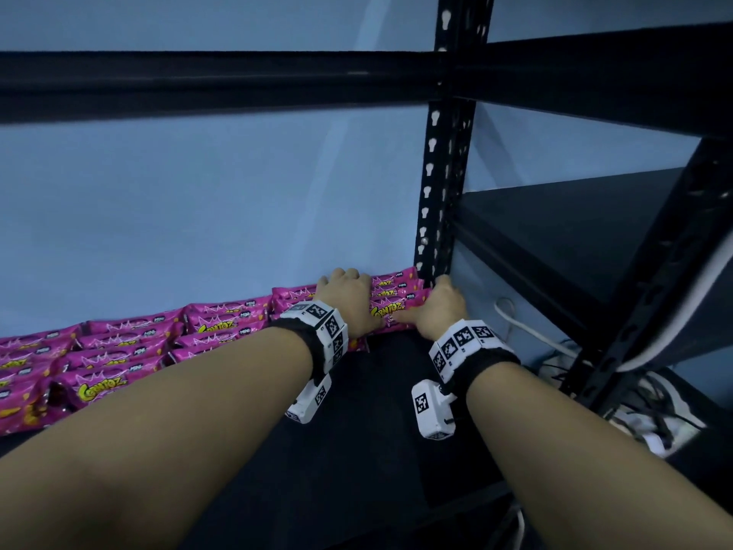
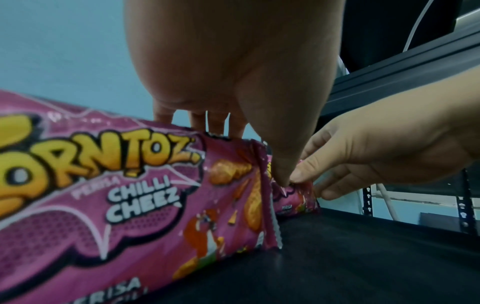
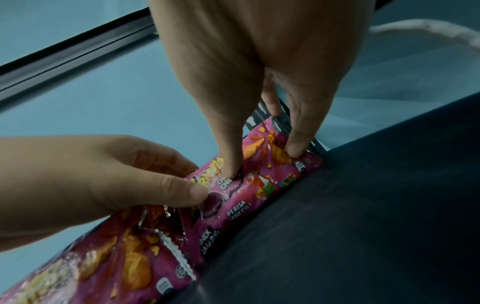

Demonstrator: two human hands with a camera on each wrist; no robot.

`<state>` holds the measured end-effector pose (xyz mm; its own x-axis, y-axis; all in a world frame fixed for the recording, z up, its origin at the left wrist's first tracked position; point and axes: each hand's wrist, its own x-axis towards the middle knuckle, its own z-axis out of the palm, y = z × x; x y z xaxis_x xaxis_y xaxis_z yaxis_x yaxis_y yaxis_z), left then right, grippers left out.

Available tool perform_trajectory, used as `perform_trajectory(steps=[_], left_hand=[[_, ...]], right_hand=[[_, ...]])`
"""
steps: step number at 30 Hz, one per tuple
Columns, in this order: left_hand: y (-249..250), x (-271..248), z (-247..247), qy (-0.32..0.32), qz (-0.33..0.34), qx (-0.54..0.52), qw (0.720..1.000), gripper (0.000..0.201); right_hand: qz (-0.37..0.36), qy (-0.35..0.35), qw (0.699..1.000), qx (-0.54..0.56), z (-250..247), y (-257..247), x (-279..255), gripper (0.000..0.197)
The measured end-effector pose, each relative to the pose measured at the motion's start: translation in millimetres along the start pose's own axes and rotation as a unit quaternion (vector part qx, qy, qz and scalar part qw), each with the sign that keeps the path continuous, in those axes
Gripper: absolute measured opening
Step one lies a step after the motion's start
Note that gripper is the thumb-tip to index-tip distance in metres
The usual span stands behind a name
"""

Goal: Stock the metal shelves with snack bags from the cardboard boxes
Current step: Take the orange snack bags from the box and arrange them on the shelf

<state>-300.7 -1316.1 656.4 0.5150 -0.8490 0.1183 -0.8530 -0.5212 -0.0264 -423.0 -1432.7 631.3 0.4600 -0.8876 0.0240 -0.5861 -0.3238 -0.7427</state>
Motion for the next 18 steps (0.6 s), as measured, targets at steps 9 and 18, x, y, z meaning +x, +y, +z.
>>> perform_trajectory(steps=[9,18], left_hand=[[5.0,11.9,6.8,0.013,-0.036,0.041,0.998,0.08],[2.7,16.1,7.8,0.021,-0.045,0.053,0.997,0.081]], right_hand=[[-0.032,-0.092,0.995,-0.027,-3.7,-3.7,16.7,0.111],[-0.041,-0.13,0.987,-0.082,-5.2,-13.3,26.7,0.109]])
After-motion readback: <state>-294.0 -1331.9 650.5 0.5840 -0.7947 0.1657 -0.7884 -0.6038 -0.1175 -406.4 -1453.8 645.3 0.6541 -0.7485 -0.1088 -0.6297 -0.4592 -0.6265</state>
